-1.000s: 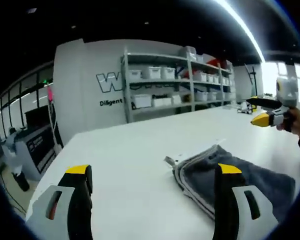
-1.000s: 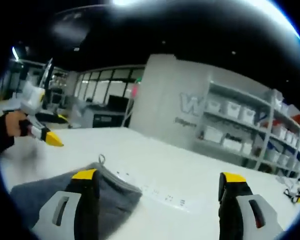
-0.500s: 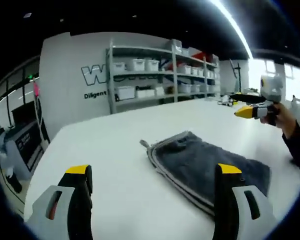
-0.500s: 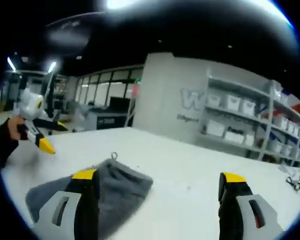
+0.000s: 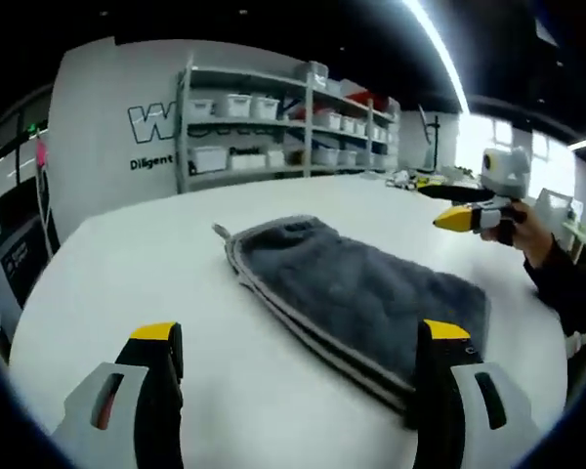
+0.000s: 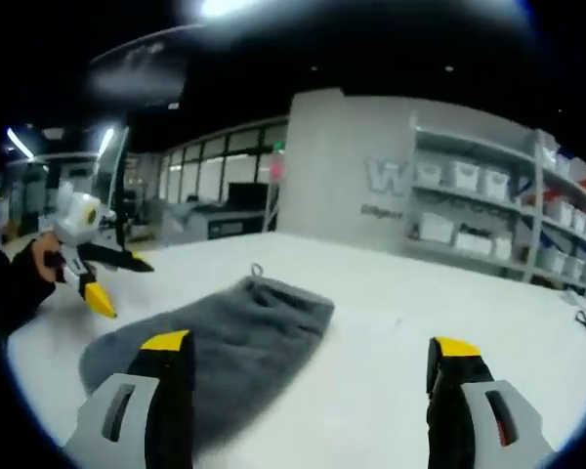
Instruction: Open the folded towel by lifting each exposed corner and separating the folded layers until the towel lies flat within the target outline without major curled edges
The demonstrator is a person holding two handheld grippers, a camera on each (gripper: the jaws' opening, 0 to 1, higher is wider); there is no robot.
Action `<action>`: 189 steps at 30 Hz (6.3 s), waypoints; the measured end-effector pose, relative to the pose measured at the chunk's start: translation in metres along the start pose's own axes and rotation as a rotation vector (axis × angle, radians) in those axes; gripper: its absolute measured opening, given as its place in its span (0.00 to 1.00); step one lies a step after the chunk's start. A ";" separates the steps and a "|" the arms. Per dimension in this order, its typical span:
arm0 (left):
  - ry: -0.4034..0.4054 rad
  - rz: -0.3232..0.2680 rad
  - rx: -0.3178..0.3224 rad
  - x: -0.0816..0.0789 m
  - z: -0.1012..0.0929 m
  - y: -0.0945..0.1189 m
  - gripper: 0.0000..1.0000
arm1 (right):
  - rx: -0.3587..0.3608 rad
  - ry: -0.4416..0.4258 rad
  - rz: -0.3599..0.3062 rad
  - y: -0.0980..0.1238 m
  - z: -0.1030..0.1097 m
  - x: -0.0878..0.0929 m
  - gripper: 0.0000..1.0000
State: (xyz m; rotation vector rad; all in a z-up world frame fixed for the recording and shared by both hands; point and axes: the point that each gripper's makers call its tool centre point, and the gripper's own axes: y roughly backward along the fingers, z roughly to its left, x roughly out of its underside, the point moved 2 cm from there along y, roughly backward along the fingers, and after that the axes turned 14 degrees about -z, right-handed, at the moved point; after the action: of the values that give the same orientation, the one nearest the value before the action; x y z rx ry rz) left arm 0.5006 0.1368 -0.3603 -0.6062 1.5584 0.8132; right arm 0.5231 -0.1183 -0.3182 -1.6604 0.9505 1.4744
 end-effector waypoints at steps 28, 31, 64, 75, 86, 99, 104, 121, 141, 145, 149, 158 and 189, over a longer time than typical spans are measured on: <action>0.054 0.123 0.205 0.033 -0.050 0.009 0.76 | -0.201 -0.045 0.131 0.027 0.045 0.034 0.85; 0.107 0.118 0.210 0.033 -0.056 0.010 0.74 | -0.217 0.033 0.133 0.020 0.042 0.024 0.85; 0.154 0.125 0.253 0.038 -0.088 0.028 0.53 | -0.267 0.194 0.131 -0.027 0.030 -0.054 0.84; 0.080 0.105 0.239 0.034 -0.090 0.026 0.40 | -0.291 0.286 0.155 -0.050 0.029 -0.076 0.84; 0.130 0.102 0.254 0.035 -0.091 0.030 0.34 | -0.337 0.337 0.212 -0.071 0.018 -0.093 0.85; 0.260 0.060 0.209 0.036 -0.101 0.040 0.30 | -0.394 0.369 0.272 -0.088 0.016 -0.122 0.85; 0.302 0.025 0.207 0.028 -0.103 0.040 0.29 | -0.426 0.407 0.300 -0.103 0.017 -0.137 0.86; 0.561 -0.076 0.123 0.018 -0.095 0.044 0.27 | -0.686 0.658 0.375 -0.122 0.058 -0.130 0.88; 0.432 -0.071 0.107 0.030 -0.105 0.035 0.14 | -0.763 0.721 0.431 -0.139 0.081 -0.124 0.96; 0.436 -0.101 0.116 0.032 -0.110 0.034 0.05 | -0.834 0.727 0.460 -0.141 0.087 -0.115 0.90; 0.462 -0.117 0.131 0.031 -0.110 0.035 0.05 | -0.871 0.731 0.506 -0.147 0.090 -0.102 0.80; 0.428 -0.148 0.137 0.026 -0.111 0.036 0.04 | -0.890 0.723 0.600 -0.175 0.092 -0.083 0.64; 0.450 -0.152 0.141 0.023 -0.109 0.035 0.05 | -0.913 0.707 0.677 -0.209 0.099 -0.016 0.56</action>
State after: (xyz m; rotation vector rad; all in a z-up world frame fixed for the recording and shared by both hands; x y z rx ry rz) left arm 0.4029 0.0741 -0.3731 -0.8320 1.9299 0.4637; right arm 0.6589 0.0689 -0.3040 -2.8361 1.4264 1.9703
